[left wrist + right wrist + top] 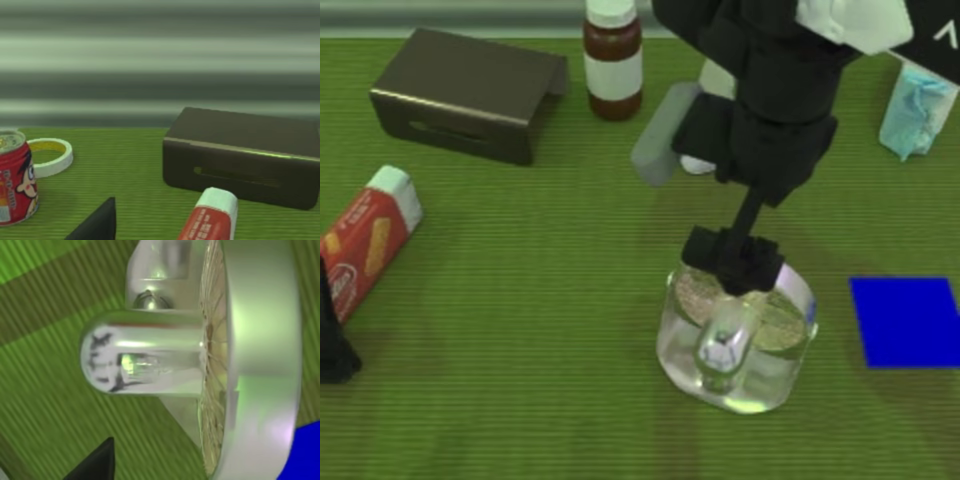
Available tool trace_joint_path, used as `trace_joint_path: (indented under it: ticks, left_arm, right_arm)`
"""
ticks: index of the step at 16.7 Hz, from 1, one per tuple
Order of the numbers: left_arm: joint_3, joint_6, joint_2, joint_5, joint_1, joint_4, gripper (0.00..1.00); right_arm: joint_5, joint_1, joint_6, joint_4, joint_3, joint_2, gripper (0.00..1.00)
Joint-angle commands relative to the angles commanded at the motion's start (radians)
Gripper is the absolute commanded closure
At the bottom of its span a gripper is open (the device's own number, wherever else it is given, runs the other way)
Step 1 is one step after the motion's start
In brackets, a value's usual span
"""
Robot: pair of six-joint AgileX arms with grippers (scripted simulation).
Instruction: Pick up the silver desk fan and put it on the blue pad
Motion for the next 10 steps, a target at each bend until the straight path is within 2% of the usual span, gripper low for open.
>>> trace_joint_path:
  ticks: [5, 10]
  left_arm:
    - [0.0, 0.0, 0.0, 0.0, 0.0, 0.0, 0.0]
    - [0.0, 0.0, 0.0, 0.0, 0.0, 0.0, 0.0]
  right_arm:
    - [0.0, -0.002, -0.001, 0.019, -0.02, -0.003, 0.0]
    - [0.0, 0.001, 0.001, 0.161, -0.175, -0.013, 0.0]
